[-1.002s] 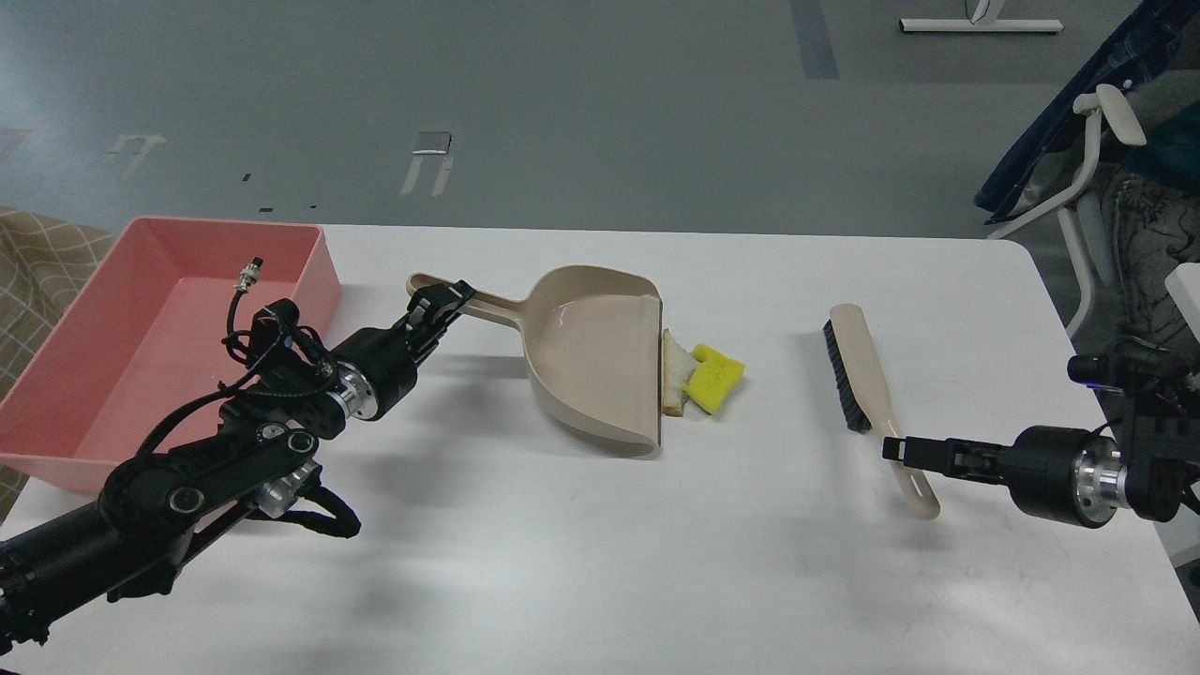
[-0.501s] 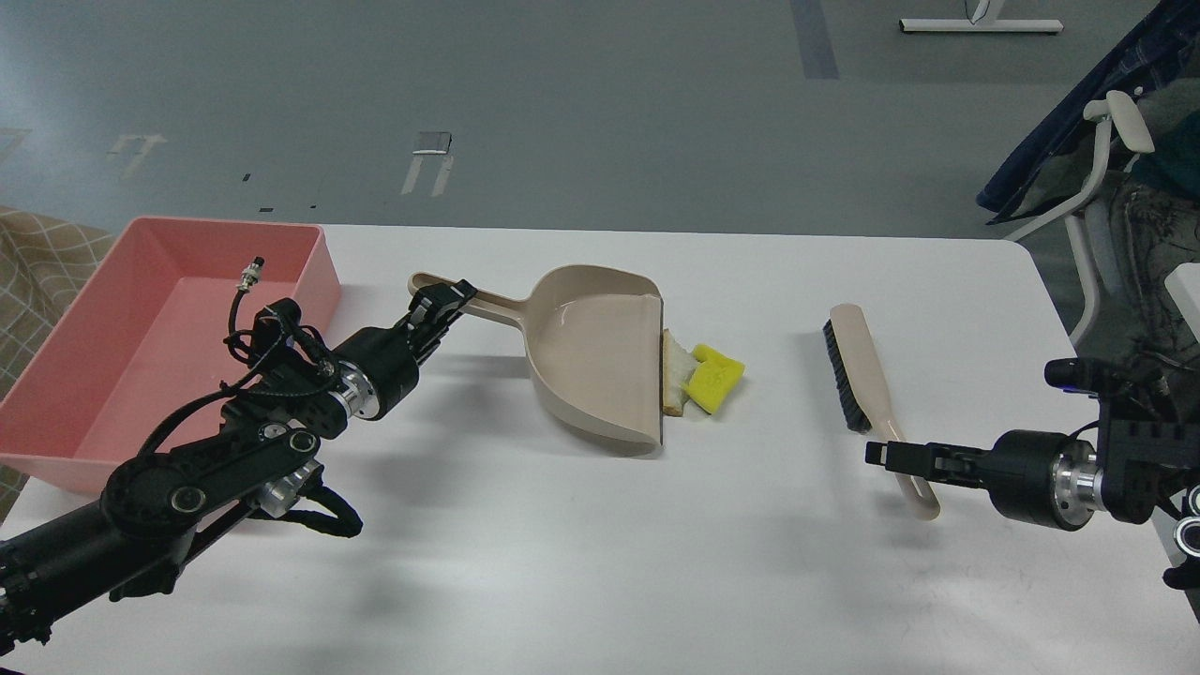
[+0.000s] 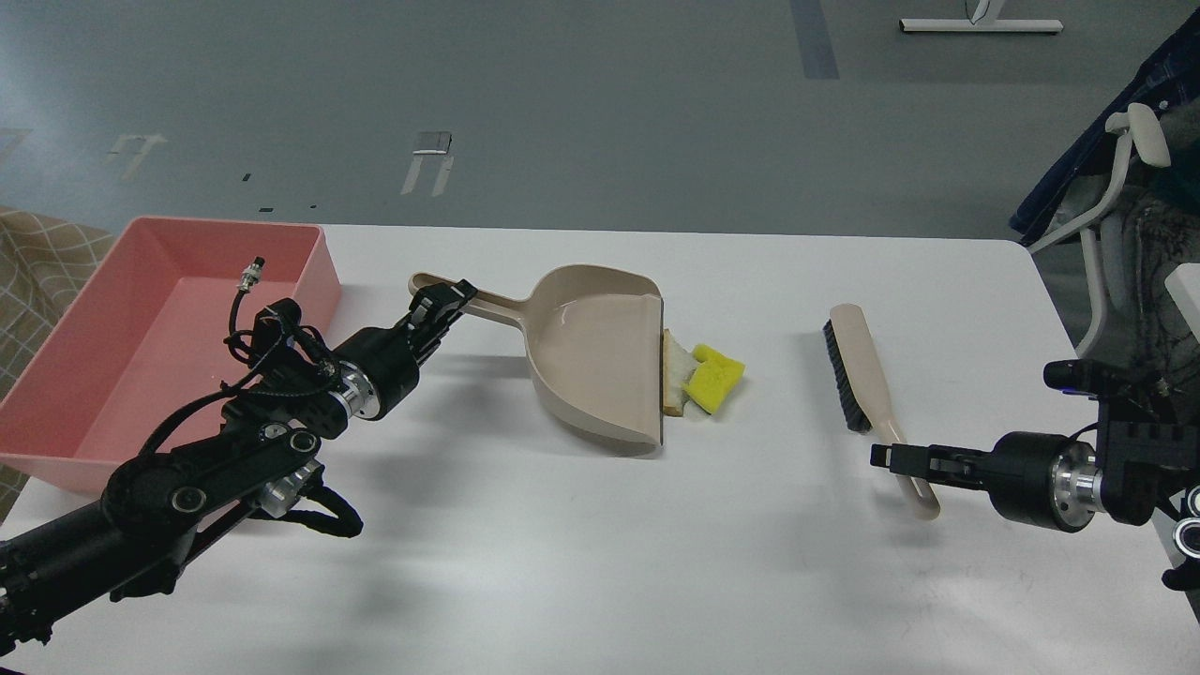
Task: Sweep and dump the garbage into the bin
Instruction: 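Reach the right gripper down to the wooden brush handle, then grasp the brush handle with the right gripper and lift it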
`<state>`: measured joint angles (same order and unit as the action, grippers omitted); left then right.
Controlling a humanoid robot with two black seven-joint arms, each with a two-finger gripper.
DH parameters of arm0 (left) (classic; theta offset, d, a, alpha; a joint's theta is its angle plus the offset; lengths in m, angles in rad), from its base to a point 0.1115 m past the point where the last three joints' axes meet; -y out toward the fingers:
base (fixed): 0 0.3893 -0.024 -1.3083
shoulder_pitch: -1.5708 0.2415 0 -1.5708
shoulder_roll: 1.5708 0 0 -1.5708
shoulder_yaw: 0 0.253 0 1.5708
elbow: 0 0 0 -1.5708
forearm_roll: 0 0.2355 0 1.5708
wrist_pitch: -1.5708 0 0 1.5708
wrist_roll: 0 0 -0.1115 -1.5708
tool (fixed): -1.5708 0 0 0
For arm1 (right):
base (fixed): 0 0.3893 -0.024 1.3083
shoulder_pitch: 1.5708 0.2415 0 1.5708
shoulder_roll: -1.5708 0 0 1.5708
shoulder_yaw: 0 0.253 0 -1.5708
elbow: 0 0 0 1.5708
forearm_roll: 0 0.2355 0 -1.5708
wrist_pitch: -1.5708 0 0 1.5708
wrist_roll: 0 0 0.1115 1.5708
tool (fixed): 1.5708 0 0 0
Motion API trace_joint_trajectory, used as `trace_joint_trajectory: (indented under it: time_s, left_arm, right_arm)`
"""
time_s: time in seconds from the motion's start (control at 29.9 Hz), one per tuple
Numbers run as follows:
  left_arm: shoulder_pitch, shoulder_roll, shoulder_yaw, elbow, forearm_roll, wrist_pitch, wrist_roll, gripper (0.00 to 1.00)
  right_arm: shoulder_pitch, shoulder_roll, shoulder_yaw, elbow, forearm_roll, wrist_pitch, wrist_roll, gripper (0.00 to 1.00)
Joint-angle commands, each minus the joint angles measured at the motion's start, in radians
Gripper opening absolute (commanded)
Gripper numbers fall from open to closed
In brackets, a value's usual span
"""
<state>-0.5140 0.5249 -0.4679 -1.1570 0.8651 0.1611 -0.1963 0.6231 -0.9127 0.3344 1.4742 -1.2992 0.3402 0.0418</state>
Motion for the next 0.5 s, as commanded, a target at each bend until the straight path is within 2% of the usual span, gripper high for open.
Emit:
trace_joint_trajectory:
  time_s: [0.0, 0.1, 0.2, 0.23, 0.3, 0.37, 0.4, 0.47]
  left_arm:
    - [0.000, 0.000, 0.000, 0.000, 0.000, 0.000, 0.000, 0.00]
    - [0.000, 0.000, 0.000, 0.000, 0.000, 0.000, 0.000, 0.00]
    - [-0.001, 0.000, 0.000, -0.001, 0.000, 0.000, 0.000, 0.00]
    - [-0.001, 0.000, 0.000, -0.001, 0.000, 0.000, 0.000, 0.00]
    - [-0.001, 0.000, 0.000, -0.001, 0.000, 0.000, 0.000, 0.00]
    - [-0.001, 0.000, 0.000, -0.001, 0.000, 0.000, 0.000, 0.00]
    - [-0.001, 0.000, 0.000, -0.001, 0.000, 0.000, 0.000, 0.00]
    - [-0.001, 0.000, 0.000, -0.001, 0.000, 0.000, 0.000, 0.00]
  right_arm:
    - [0.001, 0.002, 0.000, 0.000, 0.000, -0.001, 0.000, 0.48]
    - [0.001, 0.003, 0.000, 0.000, 0.000, -0.001, -0.002, 0.45]
    - [0.001, 0.003, 0.000, 0.000, 0.000, 0.000, -0.005, 0.36]
    - [0.000, 0.003, 0.000, 0.002, 0.000, 0.000, -0.005, 0.30]
    - [0.000, 0.003, 0.000, 0.003, 0.000, 0.000, -0.005, 0.25]
    - [0.000, 0.003, 0.000, 0.003, 0.000, 0.000, -0.005, 0.12]
    - [0.001, 0.003, 0.000, 0.003, 0.000, 0.000, -0.005, 0.03]
    - [0.001, 0.003, 0.000, 0.005, 0.000, 0.000, -0.005, 0.00]
